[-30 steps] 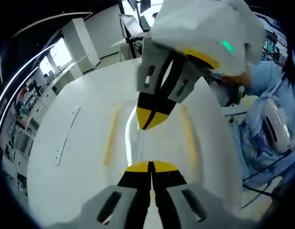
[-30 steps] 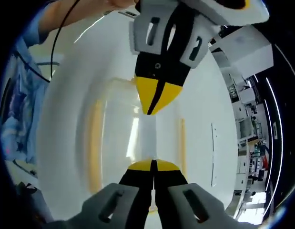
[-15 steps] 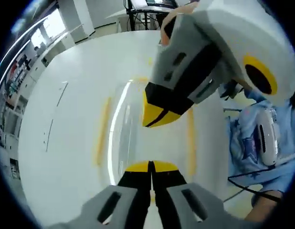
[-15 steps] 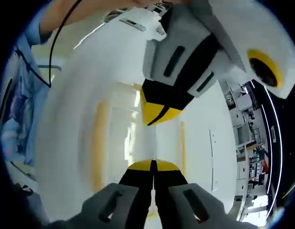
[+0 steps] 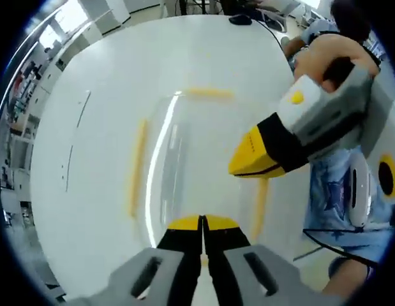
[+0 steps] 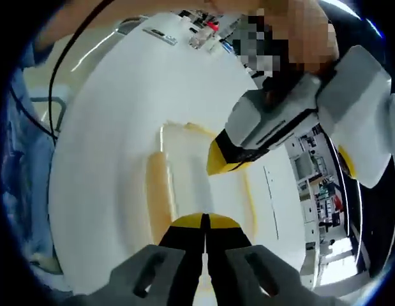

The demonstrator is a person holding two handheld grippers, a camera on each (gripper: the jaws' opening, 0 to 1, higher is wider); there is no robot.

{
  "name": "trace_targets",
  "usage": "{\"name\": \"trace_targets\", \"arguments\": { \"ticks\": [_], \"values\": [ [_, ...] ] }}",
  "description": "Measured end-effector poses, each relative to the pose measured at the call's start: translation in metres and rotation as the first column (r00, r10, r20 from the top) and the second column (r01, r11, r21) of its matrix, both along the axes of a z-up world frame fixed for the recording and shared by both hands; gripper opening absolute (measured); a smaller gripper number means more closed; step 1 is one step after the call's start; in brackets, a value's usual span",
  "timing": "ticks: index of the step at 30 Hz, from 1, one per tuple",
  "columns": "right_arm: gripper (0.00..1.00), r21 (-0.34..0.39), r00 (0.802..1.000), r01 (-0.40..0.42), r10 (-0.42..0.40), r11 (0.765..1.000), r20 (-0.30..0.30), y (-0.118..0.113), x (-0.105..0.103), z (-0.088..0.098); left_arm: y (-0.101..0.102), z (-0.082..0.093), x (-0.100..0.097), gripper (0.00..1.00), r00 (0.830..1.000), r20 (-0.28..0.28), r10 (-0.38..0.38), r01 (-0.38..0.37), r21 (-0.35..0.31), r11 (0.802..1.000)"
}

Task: Snap each plastic latch of the storage box into its locked position after aligning the lid with the box until every specified latch is closed and the lid sits flush.

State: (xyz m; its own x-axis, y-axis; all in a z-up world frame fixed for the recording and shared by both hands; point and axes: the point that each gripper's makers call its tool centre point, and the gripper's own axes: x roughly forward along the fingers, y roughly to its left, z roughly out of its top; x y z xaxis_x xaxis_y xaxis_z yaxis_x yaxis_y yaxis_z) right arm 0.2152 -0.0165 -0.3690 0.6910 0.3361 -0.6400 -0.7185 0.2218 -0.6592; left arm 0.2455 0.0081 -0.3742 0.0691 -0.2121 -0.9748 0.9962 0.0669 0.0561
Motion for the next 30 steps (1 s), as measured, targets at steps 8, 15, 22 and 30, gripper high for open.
{"name": "trace_targets", "arguments": {
  "ticks": [8, 15, 22, 30],
  "values": [
    [0.00, 0.119, 0.995, 0.006, -0.018, 0.993, 0.095, -0.004, -0.009, 0.004, -0.003, 0.001, 0.009, 0.01, 1.000, 0.006, 0.030, -0.030, 0.017, 0.999],
    [0.00, 0.178, 0.980, 0.007, -0.042, 0.984, 0.195, -0.007, -0.025, 0.000, -0.004, 0.001, 0.011, 0.01, 1.000, 0.023, 0.016, -0.016, 0.020, 1.000],
    [0.00, 0.294, 0.983, 0.027, -0.079, 0.956, 0.168, -0.006, -0.035, -0.022, -0.008, 0.002, 0.015, 0.01, 0.998, 0.050, -0.047, 0.044, 0.060, 0.997],
    [0.00, 0.336, 0.939, 0.083, -0.186, 0.938, 0.290, -0.004, -0.033, -0.028, -0.007, 0.003, 0.018, 0.01, 0.998, 0.047, -0.049, 0.045, 0.084, 0.995]
  ]
}}
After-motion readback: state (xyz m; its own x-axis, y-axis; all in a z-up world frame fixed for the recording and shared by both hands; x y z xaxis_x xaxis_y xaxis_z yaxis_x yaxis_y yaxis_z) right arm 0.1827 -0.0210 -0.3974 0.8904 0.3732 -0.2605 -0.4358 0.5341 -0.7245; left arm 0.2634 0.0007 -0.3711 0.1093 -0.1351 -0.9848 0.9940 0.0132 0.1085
